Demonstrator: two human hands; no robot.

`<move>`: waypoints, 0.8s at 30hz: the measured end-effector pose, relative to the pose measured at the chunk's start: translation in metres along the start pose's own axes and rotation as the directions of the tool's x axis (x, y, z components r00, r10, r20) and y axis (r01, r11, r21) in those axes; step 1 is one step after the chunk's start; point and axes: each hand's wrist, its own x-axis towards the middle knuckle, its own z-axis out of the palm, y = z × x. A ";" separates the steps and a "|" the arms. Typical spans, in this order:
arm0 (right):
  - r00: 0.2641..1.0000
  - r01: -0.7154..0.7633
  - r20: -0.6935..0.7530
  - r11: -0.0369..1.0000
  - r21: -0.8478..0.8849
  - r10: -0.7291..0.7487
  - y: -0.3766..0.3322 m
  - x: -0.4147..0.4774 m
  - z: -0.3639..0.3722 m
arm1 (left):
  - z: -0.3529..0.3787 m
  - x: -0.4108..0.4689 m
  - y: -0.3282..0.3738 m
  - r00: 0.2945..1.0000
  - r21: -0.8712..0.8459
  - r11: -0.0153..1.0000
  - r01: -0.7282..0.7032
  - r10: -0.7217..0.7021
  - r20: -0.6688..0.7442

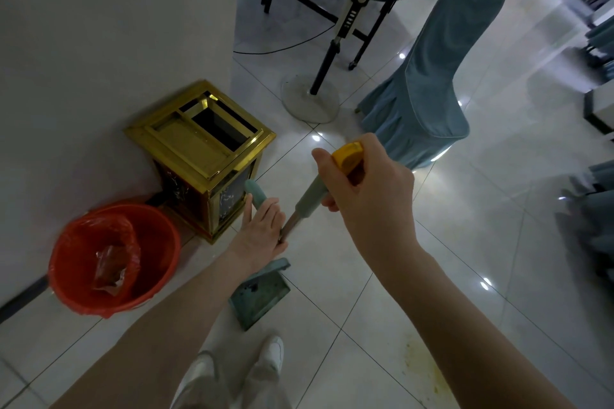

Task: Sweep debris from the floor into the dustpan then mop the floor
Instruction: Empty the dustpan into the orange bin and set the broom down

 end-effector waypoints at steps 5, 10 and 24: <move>0.997 0.055 -0.052 0.998 -0.019 -0.056 -0.001 -0.004 0.008 | 0.001 0.001 -0.008 0.996 -0.144 0.987 0.075 -0.080 -0.035; 0.995 0.035 -0.094 0.999 -0.007 -0.036 0.003 -0.005 0.009 | -0.006 0.007 -0.019 1.000 -0.236 0.972 0.011 -0.009 0.011; 0.992 0.014 -0.126 1.000 -0.007 -0.015 -0.001 -0.014 0.013 | -0.002 0.001 -0.013 0.999 -0.153 0.988 -0.036 0.042 0.030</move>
